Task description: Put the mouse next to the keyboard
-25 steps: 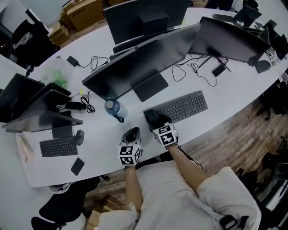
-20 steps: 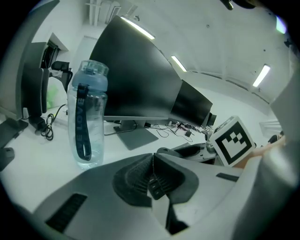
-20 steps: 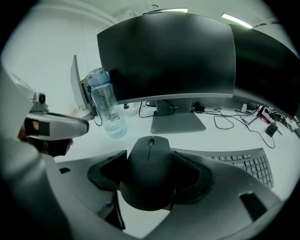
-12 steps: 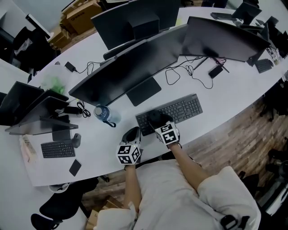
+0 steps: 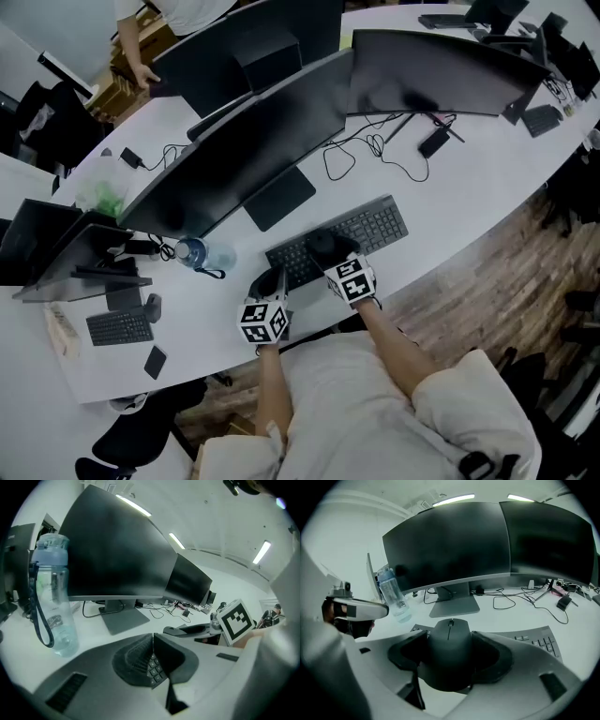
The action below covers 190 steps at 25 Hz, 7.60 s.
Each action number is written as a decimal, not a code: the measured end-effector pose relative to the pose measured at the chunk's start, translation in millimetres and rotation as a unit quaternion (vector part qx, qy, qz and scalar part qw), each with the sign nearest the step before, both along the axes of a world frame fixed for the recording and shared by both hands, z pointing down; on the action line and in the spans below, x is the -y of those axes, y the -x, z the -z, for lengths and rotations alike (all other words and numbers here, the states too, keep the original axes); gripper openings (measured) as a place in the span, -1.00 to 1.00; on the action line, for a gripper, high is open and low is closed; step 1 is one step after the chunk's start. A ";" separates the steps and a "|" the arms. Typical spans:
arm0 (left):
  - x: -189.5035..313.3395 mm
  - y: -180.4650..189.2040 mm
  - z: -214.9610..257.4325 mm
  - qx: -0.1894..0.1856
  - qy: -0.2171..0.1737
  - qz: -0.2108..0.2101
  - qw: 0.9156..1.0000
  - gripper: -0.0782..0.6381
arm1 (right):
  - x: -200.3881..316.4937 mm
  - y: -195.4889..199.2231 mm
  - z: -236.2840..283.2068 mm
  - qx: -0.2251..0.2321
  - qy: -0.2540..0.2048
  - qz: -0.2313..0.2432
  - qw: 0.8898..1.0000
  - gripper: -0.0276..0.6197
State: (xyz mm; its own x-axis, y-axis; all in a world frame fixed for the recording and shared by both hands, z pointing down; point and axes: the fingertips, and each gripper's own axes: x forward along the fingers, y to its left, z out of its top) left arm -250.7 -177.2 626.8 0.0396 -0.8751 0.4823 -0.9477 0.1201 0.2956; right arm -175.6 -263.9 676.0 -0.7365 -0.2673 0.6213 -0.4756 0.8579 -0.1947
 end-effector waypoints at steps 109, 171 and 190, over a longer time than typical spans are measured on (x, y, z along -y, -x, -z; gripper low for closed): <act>-14.0 -182.7 22.7 0.015 -0.039 -0.013 0.999 -0.71 | 27.8 -273.8 32.7 0.020 0.000 -0.132 0.991 -0.05; -108.5 -245.7 34.9 0.048 -0.064 -0.021 0.997 -0.71 | -82.2 -322.6 72.5 0.101 -0.058 -0.125 0.985 -0.91; -103.7 -238.4 35.4 0.042 -0.068 -0.019 0.997 -0.71 | -81.3 -320.5 73.7 0.082 -0.073 -0.128 0.986 -0.91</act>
